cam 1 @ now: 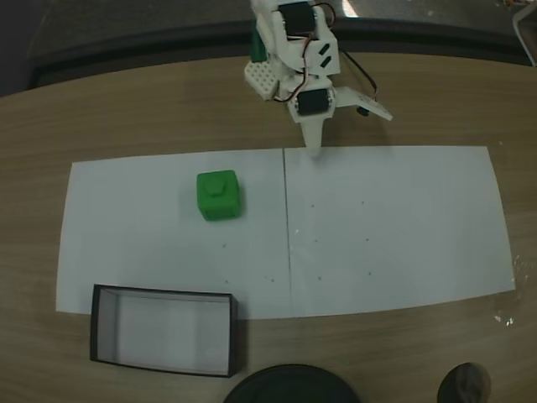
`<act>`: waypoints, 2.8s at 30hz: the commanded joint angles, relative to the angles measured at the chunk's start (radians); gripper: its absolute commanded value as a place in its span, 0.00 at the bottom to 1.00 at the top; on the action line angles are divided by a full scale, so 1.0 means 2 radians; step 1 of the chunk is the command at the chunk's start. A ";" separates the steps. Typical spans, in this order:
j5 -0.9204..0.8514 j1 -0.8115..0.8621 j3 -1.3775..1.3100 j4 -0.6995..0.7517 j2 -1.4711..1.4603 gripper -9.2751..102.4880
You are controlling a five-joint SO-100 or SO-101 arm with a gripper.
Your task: Grab a green square and put it in the box.
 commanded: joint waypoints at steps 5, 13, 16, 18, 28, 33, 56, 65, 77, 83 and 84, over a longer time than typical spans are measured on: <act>0.001 0.001 -0.031 0.008 0.011 0.08; 0.001 0.001 -0.031 0.008 0.011 0.08; 0.001 0.001 -0.031 0.008 0.011 0.08; 0.001 0.001 -0.031 0.008 0.011 0.08; 0.001 0.001 -0.031 0.008 0.011 0.08; 0.001 0.001 -0.031 0.008 0.011 0.08; -0.002 0.029 0.005 -0.172 0.012 0.18; -0.002 0.147 -0.153 -0.137 -0.048 0.32; -0.038 0.207 -0.401 -0.002 -0.424 0.39; -0.051 0.252 -0.495 0.036 -0.590 0.41; -0.064 0.262 -0.506 0.041 -0.613 0.42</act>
